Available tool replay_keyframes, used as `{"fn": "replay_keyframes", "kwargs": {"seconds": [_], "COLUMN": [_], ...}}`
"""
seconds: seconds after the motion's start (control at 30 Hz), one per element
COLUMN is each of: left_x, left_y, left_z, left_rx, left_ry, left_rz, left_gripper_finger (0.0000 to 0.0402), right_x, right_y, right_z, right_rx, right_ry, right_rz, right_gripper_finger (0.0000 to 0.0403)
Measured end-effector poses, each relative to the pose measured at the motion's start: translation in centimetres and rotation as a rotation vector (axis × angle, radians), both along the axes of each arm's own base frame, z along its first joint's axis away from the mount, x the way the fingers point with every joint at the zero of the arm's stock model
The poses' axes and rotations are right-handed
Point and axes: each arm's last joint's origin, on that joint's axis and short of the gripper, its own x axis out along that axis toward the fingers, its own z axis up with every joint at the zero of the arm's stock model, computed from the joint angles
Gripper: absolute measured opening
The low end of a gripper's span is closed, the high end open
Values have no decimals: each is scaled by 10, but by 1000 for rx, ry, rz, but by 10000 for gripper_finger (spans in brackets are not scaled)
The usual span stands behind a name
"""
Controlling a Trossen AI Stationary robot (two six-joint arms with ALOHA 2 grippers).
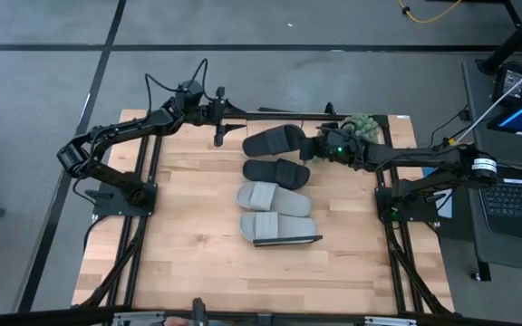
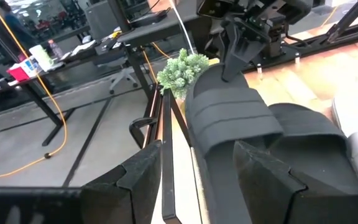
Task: Pick and place slides into the shelf
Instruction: Put the black slipper on the shelf
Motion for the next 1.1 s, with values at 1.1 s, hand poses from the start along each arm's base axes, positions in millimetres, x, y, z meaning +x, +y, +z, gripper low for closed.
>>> {"fn": "replay_keyframes", "kwargs": {"seconds": [1.1], "left_x": [0], "left_y": [0], "left_z": [0], "left_rx": [13], "left_ry": [3], "left_rz": [-1], "left_gripper_finger": [190], "right_x": [4], "right_y": [-2], "right_z": [-29], "right_rx": [68], "right_ry": [37], "right_rz": [-39], "right_gripper_finger": [40]}}
